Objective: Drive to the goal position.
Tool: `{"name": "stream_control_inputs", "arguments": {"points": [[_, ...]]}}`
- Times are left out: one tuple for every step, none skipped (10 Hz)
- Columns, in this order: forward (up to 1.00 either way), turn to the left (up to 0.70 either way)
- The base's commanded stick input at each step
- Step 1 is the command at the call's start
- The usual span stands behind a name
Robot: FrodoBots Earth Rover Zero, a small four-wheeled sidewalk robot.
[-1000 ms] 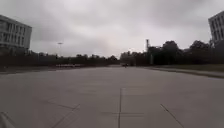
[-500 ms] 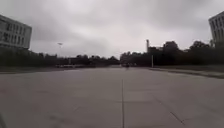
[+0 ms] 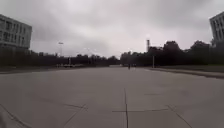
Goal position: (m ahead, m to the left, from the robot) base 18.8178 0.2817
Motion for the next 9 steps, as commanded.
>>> {"name": "stream_control_inputs", "arguments": {"points": [[0.7,0.0],[0.7,0.0],[0.7,0.0],[0.7,0.0],[0.7,0.0],[0.7,0.0],[0.7,0.0],[0.7,0.0],[0.7,0.0]]}}
